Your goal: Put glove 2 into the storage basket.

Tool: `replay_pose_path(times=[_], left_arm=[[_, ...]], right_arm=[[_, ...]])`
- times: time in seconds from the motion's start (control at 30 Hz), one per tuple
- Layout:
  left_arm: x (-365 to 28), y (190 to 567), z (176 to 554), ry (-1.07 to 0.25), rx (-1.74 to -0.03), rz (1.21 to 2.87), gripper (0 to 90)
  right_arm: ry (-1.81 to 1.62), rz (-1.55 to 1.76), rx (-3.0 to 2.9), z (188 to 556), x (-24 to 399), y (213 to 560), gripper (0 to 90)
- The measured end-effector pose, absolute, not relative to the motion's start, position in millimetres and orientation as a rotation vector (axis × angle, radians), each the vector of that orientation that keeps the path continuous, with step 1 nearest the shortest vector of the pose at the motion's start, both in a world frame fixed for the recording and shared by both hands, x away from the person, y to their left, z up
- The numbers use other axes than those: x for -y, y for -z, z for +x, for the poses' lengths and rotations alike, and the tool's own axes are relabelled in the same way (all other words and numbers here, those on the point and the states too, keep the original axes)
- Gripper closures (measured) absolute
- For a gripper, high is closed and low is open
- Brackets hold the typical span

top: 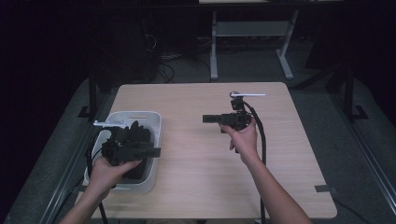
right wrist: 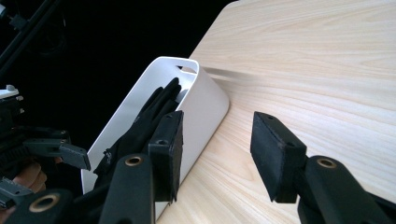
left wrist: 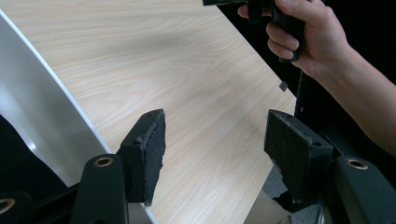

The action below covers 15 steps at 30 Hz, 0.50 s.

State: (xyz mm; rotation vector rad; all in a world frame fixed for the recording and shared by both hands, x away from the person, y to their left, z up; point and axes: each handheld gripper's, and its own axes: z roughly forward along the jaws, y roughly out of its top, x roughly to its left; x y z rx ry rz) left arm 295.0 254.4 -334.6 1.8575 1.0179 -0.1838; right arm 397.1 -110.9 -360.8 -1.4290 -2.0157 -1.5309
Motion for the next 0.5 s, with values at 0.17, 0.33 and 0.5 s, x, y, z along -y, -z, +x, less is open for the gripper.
replay_pose_path(times=[0.17,0.33,0.5], left_arm=[[-248,336,296,0.194,-1.008,1.873,38.2],[-238,338,296,0.2,-0.995,1.883,38.0],[-229,340,297,0.211,-0.984,1.896,37.6]], right_arm=[[1.542,-1.443,1.99,395,123,366,53.6],[1.547,-1.464,1.982,392,132,368,53.6],[1.552,-1.476,1.978,390,142,370,53.6]])
